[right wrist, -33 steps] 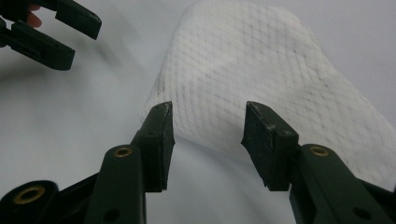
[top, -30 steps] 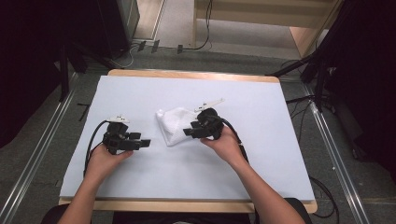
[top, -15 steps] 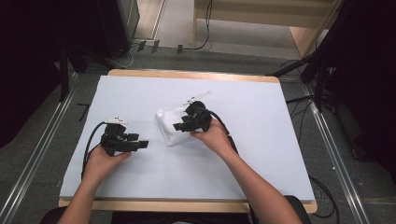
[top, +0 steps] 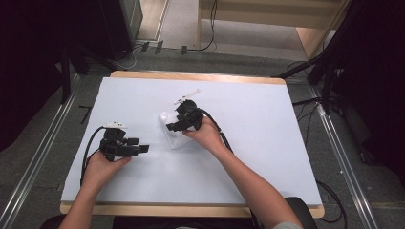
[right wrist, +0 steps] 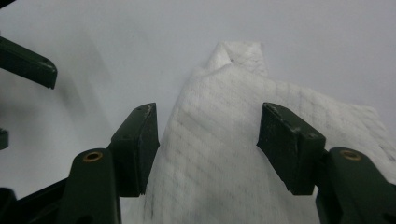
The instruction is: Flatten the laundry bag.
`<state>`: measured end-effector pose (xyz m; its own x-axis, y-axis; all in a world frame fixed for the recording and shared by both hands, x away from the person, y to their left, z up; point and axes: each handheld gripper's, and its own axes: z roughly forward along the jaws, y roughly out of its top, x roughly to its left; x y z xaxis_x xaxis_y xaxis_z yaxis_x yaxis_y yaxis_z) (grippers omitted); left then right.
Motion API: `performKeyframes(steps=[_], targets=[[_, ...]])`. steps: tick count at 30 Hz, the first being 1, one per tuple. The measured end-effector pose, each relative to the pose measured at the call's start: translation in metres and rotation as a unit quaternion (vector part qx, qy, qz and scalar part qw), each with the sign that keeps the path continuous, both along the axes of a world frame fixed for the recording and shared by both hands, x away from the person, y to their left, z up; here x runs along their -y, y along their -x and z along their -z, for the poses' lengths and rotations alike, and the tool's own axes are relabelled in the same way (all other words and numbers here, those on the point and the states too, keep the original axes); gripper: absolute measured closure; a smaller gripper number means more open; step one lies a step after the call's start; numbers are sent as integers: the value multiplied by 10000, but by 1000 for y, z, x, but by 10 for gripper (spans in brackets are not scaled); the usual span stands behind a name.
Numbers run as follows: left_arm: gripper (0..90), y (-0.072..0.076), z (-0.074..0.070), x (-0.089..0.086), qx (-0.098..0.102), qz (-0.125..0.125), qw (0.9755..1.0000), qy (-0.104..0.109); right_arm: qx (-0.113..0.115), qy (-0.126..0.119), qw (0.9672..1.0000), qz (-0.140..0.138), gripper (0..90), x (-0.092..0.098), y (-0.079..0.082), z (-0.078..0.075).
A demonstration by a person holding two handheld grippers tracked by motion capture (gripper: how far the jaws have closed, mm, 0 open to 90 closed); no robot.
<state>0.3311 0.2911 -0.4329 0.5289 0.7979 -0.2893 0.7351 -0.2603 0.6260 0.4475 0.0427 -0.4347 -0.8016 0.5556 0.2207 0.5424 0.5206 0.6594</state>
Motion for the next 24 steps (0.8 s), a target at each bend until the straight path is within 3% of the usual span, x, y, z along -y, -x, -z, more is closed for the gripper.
performKeyframes(steps=[5, 8, 9, 11, 12, 18, 21, 23, 24], targets=[[385, 0, 1, 1, -6, -1, 10000, 14, -26, 220, 9997, 53, 400, -15, -5, 12], [386, 0, 1, 2, -9, 12, 10000, 12, 134, 423, 9990, 19, 540, -20, -4, 18], [387, -1, 1, 2, -5, 11, 10000, 5, 190, 456, 9988, -41, 626, -21, -3, 17], [389, -1, 1, 3, -17, 6, 10000, -11, 62, 359, 9992, -154, 793, -20, -2, 17], [390, -1, 1, 3, -17, 6, 10000, -11, -6, 321, 9993, -192, 821, -20, -2, 17], [400, -4, 1, 6, 8, 50, 10000, 23, -8, 123, 9996, -267, 847, -15, 1, 9], [498, -12, -1, 6, 7, 1, 9999, 152, 207, -20, 9991, -380, 841, -6, 9, -4], [595, -14, -2, 7, -17, -33, 9998, 187, 208, -53, 9990, -386, 841, -4, 10, -6], [671, -20, -5, 7, -48, -71, 9995, 316, 180, -141, 9989, -405, 840, 2, 13, -9]])
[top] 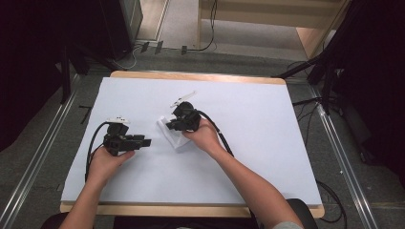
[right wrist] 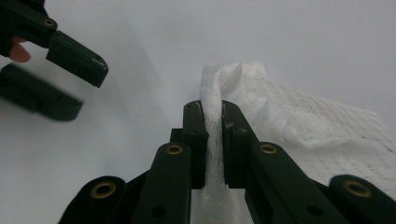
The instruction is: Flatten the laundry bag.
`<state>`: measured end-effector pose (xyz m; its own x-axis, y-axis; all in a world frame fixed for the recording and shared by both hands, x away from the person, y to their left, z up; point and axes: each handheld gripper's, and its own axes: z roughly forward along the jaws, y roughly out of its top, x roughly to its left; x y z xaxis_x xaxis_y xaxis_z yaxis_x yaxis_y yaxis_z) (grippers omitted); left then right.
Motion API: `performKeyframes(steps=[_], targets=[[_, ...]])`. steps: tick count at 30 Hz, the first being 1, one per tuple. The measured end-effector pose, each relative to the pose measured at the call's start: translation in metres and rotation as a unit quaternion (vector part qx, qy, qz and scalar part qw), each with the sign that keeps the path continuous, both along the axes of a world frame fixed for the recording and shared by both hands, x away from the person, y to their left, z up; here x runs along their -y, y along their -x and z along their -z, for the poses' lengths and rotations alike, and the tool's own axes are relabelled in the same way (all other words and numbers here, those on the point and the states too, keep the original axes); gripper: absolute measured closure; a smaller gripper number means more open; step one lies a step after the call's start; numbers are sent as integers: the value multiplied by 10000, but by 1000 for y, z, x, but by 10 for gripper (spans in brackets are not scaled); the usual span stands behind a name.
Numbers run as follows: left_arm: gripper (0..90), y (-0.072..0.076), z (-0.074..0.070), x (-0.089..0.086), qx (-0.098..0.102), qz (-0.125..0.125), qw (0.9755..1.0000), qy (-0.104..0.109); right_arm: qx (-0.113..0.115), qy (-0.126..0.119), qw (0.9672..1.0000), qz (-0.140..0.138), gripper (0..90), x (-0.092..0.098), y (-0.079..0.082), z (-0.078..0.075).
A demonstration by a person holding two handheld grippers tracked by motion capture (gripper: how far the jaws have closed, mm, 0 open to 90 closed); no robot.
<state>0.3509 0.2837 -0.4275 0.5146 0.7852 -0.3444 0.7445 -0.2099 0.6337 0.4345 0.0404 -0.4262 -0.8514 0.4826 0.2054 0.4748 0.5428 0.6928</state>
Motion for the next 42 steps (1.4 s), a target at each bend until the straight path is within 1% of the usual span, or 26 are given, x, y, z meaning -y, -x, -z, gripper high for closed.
performKeyframes(steps=[2, 3, 4, 7, 9, 10, 11, 12, 13, 14, 15, 16, 18, 19, 21, 22, 23, 26, 27, 28, 30, 33, 34, 37, 40, 42], targets=[[783, -6, -3, 3, 29, -29, 10000, 30, -47, -33, 10000, -3, 839, 4, 2, 0], [828, -9, -4, 5, 22, 13, 10000, 64, -47, -63, 10000, -22, 839, 6, 3, 0], [851, -9, -4, 5, 22, 13, 10000, 64, -64, -94, 9999, -32, 838, 8, 4, 0], [896, -23, -4, 14, -23, 41, 9999, 98, -57, -159, 9999, -27, 838, 11, 6, 1], [900, -30, -3, 20, -24, 84, 10000, 2, -75, -149, 9998, -63, 836, 13, 9, 3], [900, -38, 1, 26, -53, 117, 9999, -15, -78, -131, 9999, -74, 836, 14, 12, 4], [900, -38, 1, 26, -53, 117, 9999, -15, -76, -143, 9998, -62, 836, 14, 14, 5], [900, -41, 4, 27, -70, 103, 9999, 30, -39, -165, 9998, -84, 836, 15, 15, 6], [900, -46, 12, 31, -178, 117, 9997, 117, -56, -160, 9998, -68, 836, 16, 16, 6], [900, -46, 12, 31, -178, 117, 9997, 117, -40, -171, 9998, -84, 835, 17, 17, 7], [900, -48, 18, 34, -158, 134, 9997, 99, -47, -175, 9998, -80, 835, 18, 18, 7], [900, -48, 18, 34, -158, 134, 9997, 99, -47, -175, 9998, -80, 835, 18, 18, 7], [900, -50, 23, 36, -146, 124, 9996, 205, -92, -246, 9996, -63, 835, 22, 20, 8], [900, -51, 24, 38, -148, 137, 9996, 184, -106, -245, 9996, -43, 835, 23, 21, 7], [900, -52, 29, 42, -197, 236, 9995, -59, -83, -270, 9996, -18, 834, 27, 23, 6], [900, -52, 29, 42, -197, 236, 9995, -59, -76, -290, 9996, 4, 834, 29, 24, 5], [900, -53, 32, 44, -241, 258, 9993, -129, -60, -322, 9995, 5, 834, 31, 25, 4], [900, -53, 34, 44, -218, 247, 9994, -130, -53, -329, 9994, 40, 835, 36, 27, 1], [900, -53, 34, 45, -211, 248, 9994, -144, -25, -331, 9994, 69, 835, 43, 30, -1], [900, -53, 33, 45, -196, 256, 9993, -163, -25, -331, 9994, 69, 835, 43, 30, -1], [900, -51, 33, 46, -120, 291, 9992, -235, 4, -367, 9993, 116, 834, 51, 33, -2], [900, -50, 34, 46, -90, 260, 9994, -231, -3, -389, 9991, 153, 834, 58, 36, -3], [900, -50, 34, 45, -114, 264, 9993, -227, -7, -410, 9990, 190, 835, 66, 40, -4], [900, -51, 34, 45, -133, 275, 9994, -189, -44, -429, 9987, 262, 835, 74, 45, -5], [900, -51, 34, 44, -158, 276, 9993, -174, -10, -432, 9986, 299, 834, 83, 51, -6], [900, -51, 34, 44, -157, 274, 9994, -171, -10, -432, 9986, 315, 834, 84, 53, -6]])
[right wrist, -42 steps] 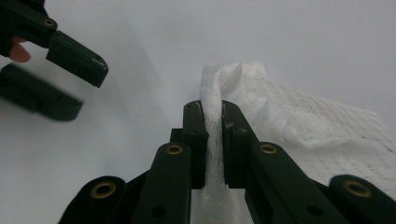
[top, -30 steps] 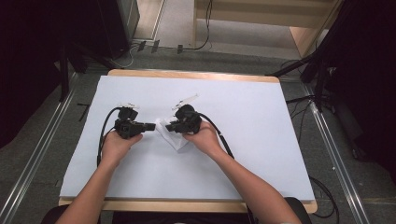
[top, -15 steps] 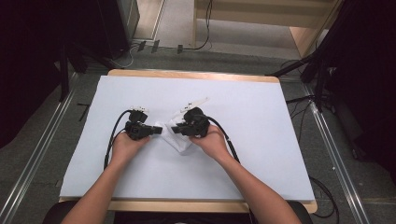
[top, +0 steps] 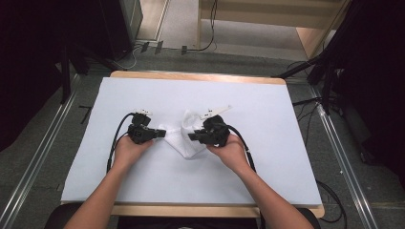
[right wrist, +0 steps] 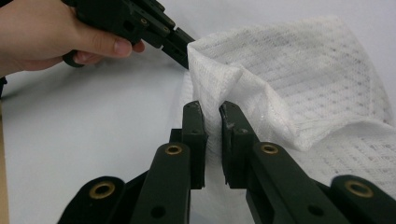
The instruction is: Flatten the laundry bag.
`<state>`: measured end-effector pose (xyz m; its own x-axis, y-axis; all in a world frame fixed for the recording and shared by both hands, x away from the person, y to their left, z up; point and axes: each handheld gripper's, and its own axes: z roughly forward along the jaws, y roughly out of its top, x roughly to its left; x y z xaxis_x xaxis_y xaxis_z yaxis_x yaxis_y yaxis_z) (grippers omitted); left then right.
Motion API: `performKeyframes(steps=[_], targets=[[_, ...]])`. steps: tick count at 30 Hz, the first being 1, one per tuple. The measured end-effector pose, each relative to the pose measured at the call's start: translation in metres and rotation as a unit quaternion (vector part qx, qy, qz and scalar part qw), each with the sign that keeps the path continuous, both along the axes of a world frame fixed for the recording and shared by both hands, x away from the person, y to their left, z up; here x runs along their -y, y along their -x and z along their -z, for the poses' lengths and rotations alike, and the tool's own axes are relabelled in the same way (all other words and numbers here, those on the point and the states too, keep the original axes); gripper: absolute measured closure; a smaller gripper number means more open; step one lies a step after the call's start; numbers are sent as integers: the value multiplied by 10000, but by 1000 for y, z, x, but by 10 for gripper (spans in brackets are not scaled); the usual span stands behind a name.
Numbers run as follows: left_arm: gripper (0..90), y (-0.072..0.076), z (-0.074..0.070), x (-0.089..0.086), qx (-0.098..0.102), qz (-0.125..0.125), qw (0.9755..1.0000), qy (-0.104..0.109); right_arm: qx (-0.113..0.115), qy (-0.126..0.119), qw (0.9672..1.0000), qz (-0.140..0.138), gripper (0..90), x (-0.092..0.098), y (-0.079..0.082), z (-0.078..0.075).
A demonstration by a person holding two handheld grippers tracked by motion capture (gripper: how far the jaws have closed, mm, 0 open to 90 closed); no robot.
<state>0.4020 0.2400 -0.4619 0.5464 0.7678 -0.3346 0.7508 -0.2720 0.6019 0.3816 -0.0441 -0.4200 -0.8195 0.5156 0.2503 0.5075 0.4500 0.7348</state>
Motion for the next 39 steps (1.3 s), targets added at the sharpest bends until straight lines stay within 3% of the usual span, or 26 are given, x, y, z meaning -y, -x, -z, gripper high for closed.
performKeyframes(steps=[12, 23, 31, 36, 39], targets=[[900, -1, -1, 0, -37, 26, 10000, -12, -59, 9, 9998, 166, 842, 31, 28, 3], [900, -4, -3, 2, -111, 77, 9999, -100, -229, -41, 9993, 276, 845, 47, 41, 10], [899, -5, -3, 3, -136, 83, 9998, -109, -340, -87, 9990, 288, 731, 62, 55, 9], [897, -6, -3, 4, -141, 85, 9998, -114, -53, 12, 9989, 455, 683, 85, 66, -1], [897, -7, -3, 4, -143, 100, 9998, -108, -6, -17, 9985, 540, 681, 92, 68, -5]])
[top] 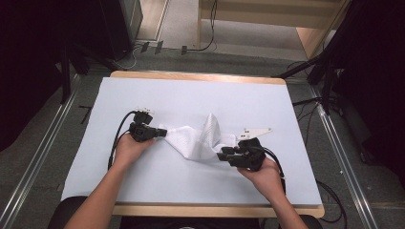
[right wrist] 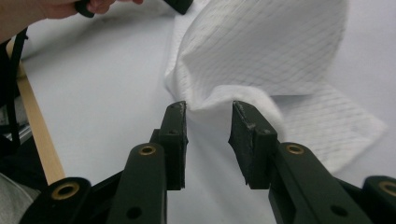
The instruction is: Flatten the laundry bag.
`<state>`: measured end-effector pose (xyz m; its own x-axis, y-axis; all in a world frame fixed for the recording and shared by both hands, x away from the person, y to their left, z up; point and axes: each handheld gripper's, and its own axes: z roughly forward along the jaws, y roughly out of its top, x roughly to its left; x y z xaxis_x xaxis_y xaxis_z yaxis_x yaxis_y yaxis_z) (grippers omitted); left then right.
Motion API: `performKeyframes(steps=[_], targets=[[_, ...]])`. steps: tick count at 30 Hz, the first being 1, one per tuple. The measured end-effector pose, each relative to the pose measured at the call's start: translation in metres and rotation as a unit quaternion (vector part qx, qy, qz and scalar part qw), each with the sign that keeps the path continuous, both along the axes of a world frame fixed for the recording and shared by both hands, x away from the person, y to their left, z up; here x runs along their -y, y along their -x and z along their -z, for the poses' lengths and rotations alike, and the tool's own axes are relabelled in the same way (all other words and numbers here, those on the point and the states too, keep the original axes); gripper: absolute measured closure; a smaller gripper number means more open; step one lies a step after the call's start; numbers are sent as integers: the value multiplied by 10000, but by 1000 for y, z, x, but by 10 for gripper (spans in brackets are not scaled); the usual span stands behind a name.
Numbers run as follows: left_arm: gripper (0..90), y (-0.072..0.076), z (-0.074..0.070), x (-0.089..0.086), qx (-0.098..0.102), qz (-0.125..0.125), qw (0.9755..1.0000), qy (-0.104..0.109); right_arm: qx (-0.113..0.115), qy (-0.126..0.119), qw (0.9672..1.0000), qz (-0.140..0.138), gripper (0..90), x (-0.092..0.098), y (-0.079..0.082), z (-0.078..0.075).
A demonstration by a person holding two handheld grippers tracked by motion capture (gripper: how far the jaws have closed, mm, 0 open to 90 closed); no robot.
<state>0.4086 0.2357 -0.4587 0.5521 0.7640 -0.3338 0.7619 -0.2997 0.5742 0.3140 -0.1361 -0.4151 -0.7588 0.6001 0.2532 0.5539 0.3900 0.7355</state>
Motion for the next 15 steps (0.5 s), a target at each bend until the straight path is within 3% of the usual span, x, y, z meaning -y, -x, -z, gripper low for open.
performKeyframes(steps=[7, 12, 15], targets=[[883, -1, 0, 0, -74, -22, 9999, 76, 91, -64, 9992, 384, 716, 22, -5, -7], [840, 0, -7, 0, -19, 64, 10000, -32, 80, -60, 9984, 556, 719, 29, -11, -7], [816, 2, -13, -1, 51, 23, 9999, 149, 113, 0, 9979, 638, 732, 31, -15, -5]])
